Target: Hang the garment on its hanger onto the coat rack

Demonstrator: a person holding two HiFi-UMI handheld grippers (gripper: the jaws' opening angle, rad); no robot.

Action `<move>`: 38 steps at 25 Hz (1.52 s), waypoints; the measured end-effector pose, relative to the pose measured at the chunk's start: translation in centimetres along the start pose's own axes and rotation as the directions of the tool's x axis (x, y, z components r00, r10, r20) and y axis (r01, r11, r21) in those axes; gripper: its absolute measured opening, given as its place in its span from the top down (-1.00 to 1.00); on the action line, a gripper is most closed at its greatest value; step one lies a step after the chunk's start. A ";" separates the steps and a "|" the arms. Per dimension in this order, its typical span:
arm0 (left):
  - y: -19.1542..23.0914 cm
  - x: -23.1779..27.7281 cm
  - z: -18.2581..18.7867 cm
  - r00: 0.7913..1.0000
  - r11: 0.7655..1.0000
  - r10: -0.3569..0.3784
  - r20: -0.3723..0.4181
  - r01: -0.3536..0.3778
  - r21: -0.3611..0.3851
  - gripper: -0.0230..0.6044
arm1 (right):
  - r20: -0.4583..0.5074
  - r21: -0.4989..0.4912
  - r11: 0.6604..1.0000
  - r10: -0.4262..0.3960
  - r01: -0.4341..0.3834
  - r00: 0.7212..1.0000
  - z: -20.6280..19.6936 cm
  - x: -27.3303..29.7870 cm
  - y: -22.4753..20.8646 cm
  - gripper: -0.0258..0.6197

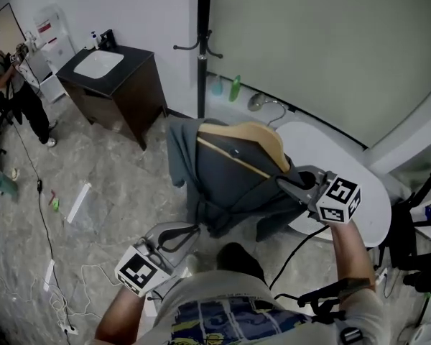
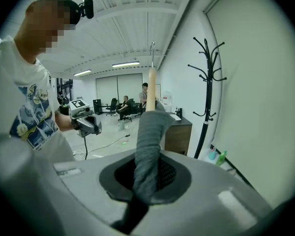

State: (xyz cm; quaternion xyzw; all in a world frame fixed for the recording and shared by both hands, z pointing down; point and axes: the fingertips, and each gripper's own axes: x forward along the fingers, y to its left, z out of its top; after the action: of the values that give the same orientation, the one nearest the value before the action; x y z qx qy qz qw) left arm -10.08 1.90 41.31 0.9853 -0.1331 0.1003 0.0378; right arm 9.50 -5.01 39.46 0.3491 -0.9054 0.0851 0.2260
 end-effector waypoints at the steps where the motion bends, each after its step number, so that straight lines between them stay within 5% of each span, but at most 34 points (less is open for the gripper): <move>1: 1.1 0.3 0.0 1.000 1.000 0.001 0.000 -0.001 -0.005 0.89 | 0.007 -0.007 1.000 0.010 -0.010 1.000 1.3 1.5 -1.3 0.89; 8: 7.8 4.1 1.7 1.000 1.000 0.008 0.013 -0.008 -0.006 0.89 | 0.049 -0.068 0.996 0.067 -0.064 0.997 10.5 8.9 -11.7 0.89; 18: 18.1 11.3 6.2 0.991 0.993 0.118 0.060 -0.118 -0.020 0.88 | 0.021 -0.148 0.977 0.157 -0.153 0.987 20.4 17.8 -26.8 0.89; 29: 24.2 16.0 6.8 0.971 0.972 0.233 0.056 -0.231 -0.035 0.88 | -0.042 -0.132 0.978 0.158 -0.162 0.987 21.4 25.3 -38.3 0.88; 38: 26.7 17.2 6.9 0.960 0.960 0.277 0.038 -0.275 -0.048 0.88 | -0.076 -0.116 0.981 0.146 -0.154 0.986 20.2 29.4 -43.3 0.89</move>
State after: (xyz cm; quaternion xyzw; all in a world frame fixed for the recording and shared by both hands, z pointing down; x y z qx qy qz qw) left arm 0.29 -28.83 39.45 0.9581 -0.2719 0.0799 0.0415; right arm 12.23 -60.83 35.24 0.2623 -0.9247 0.0584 0.2698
